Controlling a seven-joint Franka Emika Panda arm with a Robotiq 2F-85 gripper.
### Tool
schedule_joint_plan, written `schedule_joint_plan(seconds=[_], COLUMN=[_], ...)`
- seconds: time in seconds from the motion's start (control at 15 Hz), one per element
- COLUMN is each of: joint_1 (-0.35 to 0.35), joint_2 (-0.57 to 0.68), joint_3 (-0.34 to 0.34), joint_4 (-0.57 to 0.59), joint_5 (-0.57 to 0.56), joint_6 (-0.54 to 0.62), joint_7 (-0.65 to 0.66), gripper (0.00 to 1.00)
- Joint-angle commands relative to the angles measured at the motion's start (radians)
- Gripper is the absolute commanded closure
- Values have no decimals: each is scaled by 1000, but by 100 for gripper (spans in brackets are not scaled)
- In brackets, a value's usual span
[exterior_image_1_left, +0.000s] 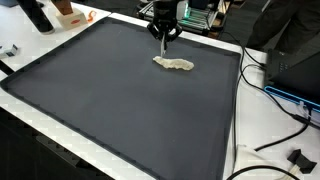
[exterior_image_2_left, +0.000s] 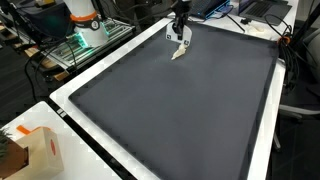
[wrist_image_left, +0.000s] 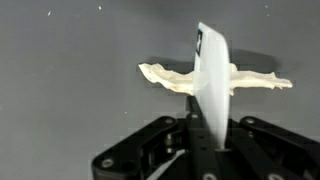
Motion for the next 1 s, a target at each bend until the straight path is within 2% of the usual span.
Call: schedule_joint_plan(seconds=[0.0, 0.4, 0.93], joint_1=[7, 6, -6], joint_2=[27, 80, 131], joint_3=[-19, -34, -28], joint_4=[-25, -22, -22], joint_5=[-69, -103, -71], joint_6=[88, 200, 234], joint_7=[8, -5, -40], gripper=[99, 99, 99])
